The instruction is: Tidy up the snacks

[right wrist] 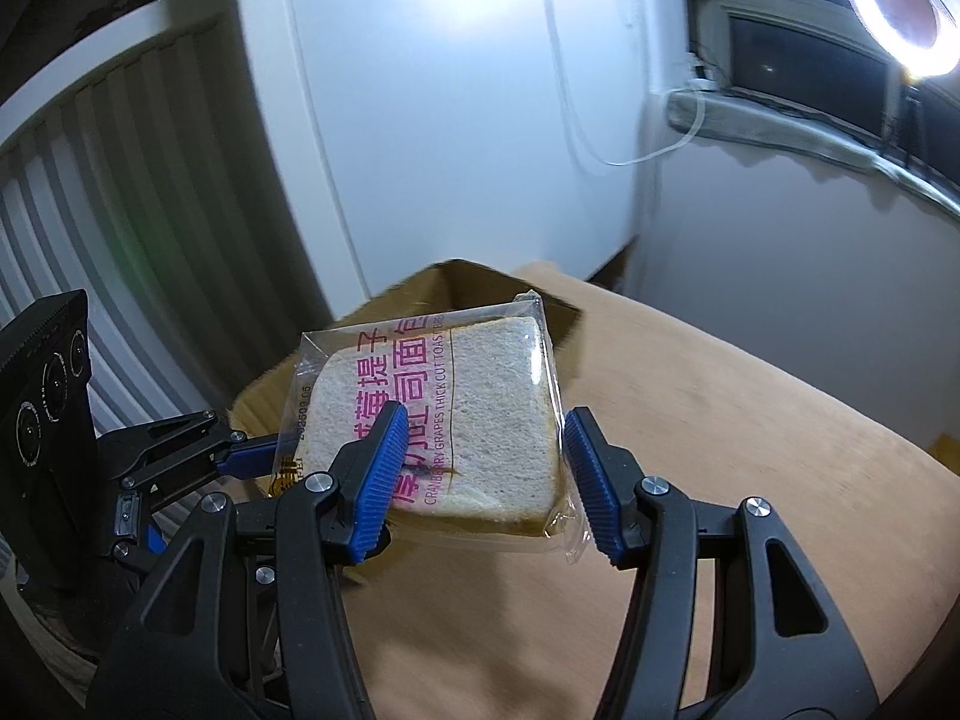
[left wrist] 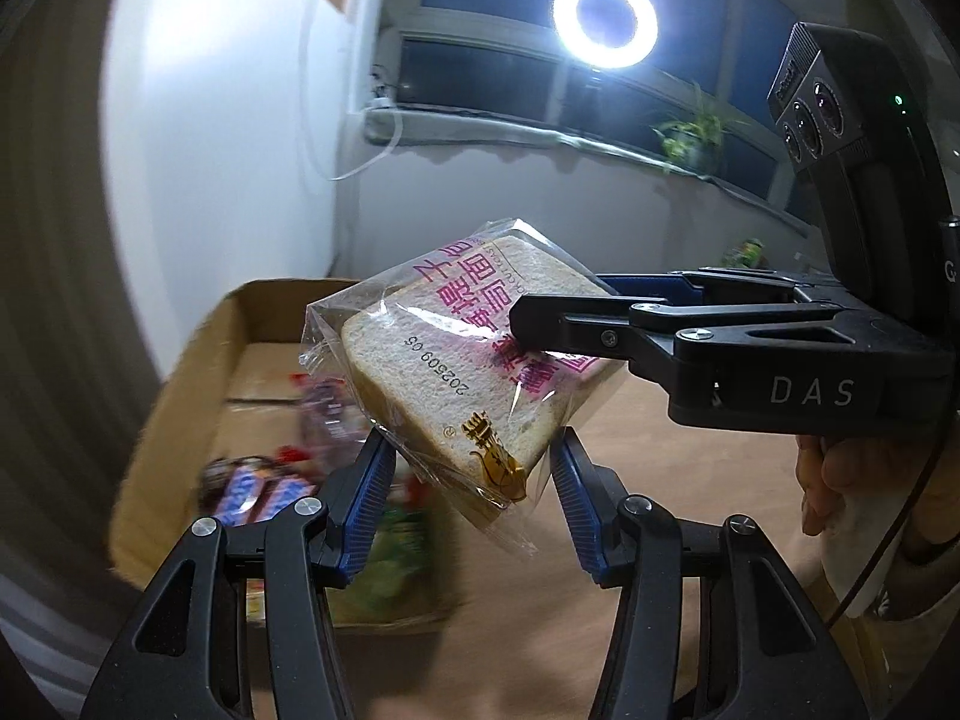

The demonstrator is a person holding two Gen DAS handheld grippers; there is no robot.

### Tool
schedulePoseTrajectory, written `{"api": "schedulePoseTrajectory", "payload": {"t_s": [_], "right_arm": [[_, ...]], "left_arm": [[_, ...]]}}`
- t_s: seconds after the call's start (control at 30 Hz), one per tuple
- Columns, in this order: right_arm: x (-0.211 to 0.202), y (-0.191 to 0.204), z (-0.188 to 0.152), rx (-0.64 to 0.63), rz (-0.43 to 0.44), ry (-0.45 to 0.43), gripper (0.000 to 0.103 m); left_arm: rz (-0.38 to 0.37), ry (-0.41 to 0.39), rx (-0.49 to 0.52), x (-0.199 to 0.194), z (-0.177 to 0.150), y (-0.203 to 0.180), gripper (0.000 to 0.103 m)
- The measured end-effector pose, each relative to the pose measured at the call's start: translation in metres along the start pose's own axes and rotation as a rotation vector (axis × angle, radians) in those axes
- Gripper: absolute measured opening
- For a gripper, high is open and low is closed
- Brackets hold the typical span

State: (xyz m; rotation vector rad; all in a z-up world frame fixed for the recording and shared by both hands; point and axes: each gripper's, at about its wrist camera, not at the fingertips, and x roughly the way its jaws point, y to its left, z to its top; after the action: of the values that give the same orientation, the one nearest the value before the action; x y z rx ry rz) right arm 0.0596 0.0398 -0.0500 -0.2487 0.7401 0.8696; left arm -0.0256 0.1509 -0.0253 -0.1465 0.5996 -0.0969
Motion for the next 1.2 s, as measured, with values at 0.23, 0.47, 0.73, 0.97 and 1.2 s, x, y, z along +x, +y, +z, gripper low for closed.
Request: {"api": "schedulePoseTrajectory", "payload": {"t_s": [0.23, 0.47, 0.73, 0.97, 1.2], "right_arm": [[0.026, 0.026, 0.019, -0.038, 0.047, 0.006, 0.057], [0.042, 0.03, 0.032, -0.059, 0.049, 0.002, 0.057], [0.015, 0.013, 0.01, -0.029, -0.098, -0.115, 0.084], [-0.014, 0.016, -0.025, -0.012, -0.216, -0.182, 0.101], [-0.039, 0.016, -0.05, 0.038, -0.293, -0.201, 0.103]], "left_arm": [[0.052, -0.009, -0.031, -0.011, -0.002, 0.029, 0.053], [0.079, -0.009, -0.045, -0.009, 0.003, 0.045, 0.054], [0.175, -0.026, -0.103, -0.029, -0.009, 0.071, 0.078], [0.212, -0.074, -0.139, -0.052, -0.012, 0.082, 0.082], [0.23, -0.063, -0.136, -0.049, -0.01, 0.073, 0.086]]}}
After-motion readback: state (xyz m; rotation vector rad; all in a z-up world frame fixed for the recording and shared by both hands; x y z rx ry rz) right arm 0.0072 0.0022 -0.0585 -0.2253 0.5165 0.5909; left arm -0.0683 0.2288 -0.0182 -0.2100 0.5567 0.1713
